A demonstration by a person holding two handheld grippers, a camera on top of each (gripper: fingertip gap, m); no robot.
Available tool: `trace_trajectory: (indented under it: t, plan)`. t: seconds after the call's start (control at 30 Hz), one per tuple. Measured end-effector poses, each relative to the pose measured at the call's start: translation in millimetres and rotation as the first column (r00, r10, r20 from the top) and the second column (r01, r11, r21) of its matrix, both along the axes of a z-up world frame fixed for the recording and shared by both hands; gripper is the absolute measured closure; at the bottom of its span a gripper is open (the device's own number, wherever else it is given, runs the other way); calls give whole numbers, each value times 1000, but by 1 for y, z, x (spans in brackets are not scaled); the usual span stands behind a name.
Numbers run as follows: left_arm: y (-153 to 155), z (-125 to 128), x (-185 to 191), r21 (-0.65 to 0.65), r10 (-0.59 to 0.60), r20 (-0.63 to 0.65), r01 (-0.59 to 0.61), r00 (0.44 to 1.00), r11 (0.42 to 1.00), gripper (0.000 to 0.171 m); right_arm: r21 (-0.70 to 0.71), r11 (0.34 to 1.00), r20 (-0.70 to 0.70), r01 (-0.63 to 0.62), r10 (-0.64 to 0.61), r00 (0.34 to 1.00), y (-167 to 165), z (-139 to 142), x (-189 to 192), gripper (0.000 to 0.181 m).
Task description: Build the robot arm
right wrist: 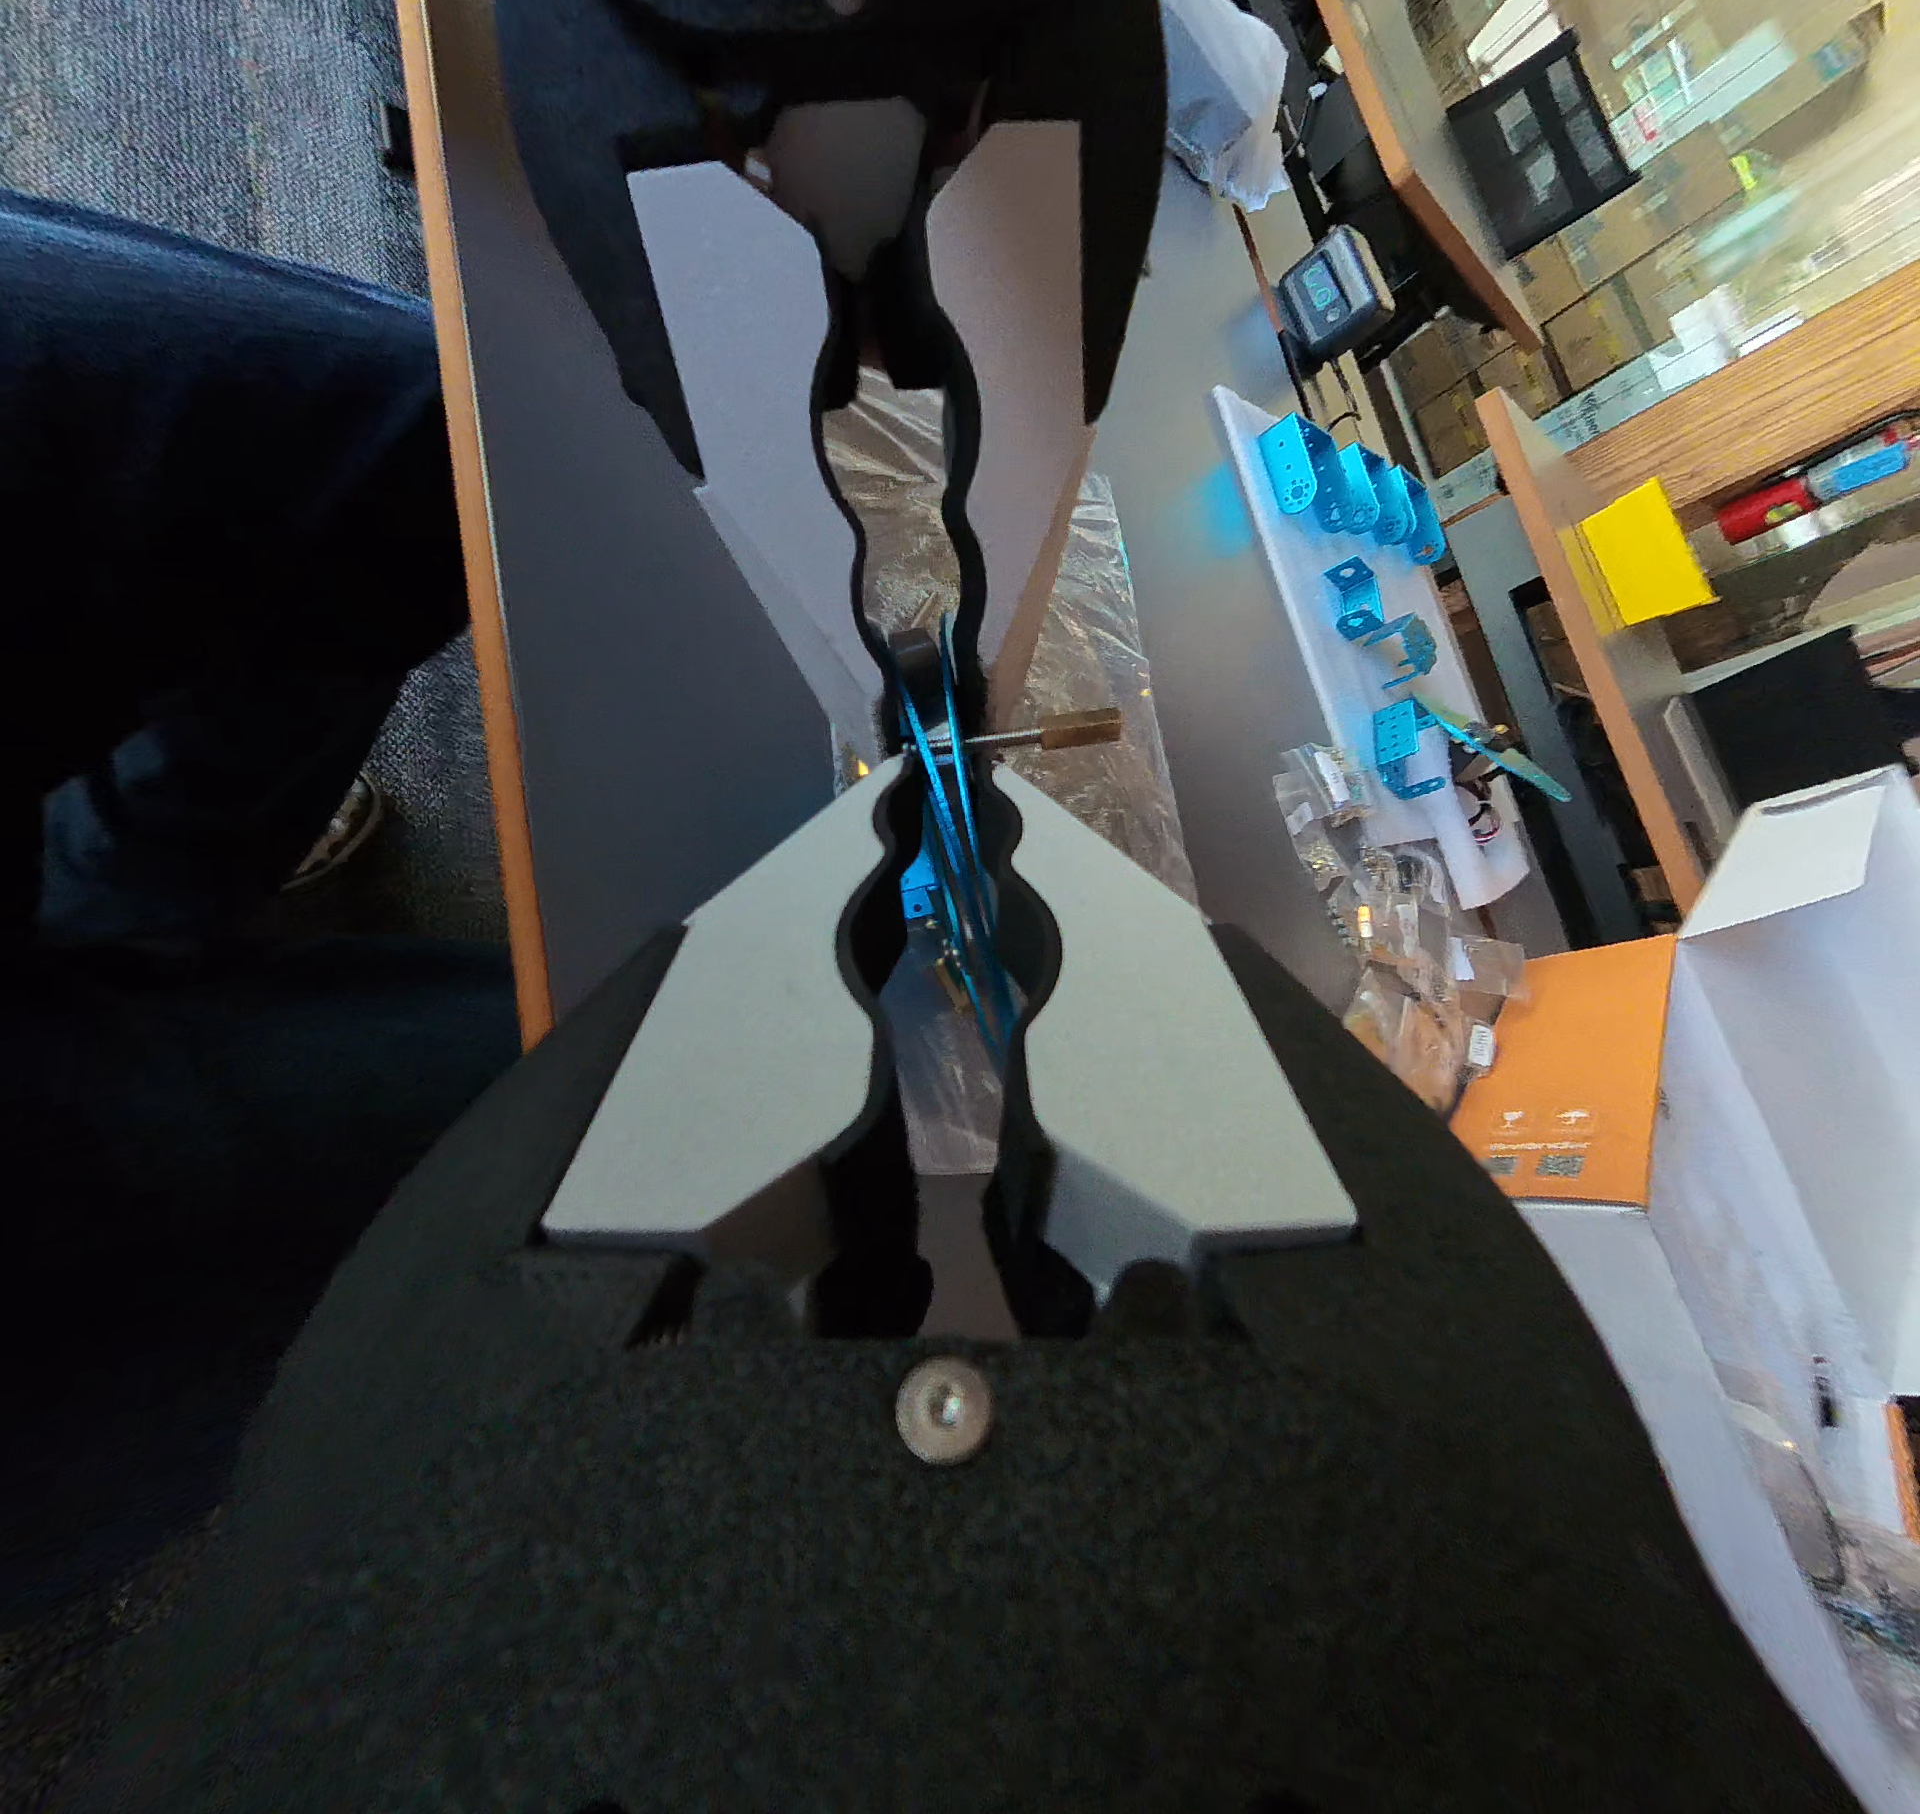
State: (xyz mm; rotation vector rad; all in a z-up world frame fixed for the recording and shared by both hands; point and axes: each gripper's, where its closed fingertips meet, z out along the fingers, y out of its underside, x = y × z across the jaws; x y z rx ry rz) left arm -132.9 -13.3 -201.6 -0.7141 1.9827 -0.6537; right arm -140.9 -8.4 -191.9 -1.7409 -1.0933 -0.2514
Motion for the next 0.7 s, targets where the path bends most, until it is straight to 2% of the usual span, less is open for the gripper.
trace_trajectory:
  t: [0.13,0.2,0.37,0.47,0.57,0.7]
  plan:
    - [0,1,3,22,30,35,-31,999,999,158,-133,990,-209,-56,28,978,-2,1,4,172]
    - [4,-1,2,38,50,57,-52,997,998,152,-145,986,-284,-82,38,958,-1,3,5,172]
    - [22,-13,-5,-11,106,18,-106,994,994,137,-147,984,-349,-105,48,936,2,6,7,173]
    - [22,-14,-3,-80,91,17,-89,996,993,136,-155,979,-382,-131,63,922,1,6,7,172]
    - [28,-23,-2,-29,96,-26,-96,995,995,137,-166,974,-423,-154,71,903,0,7,9,172]
    - [28,-23,-4,-84,42,-64,-48,997,995,146,-176,969,-459,-175,77,885,-5,8,12,172]
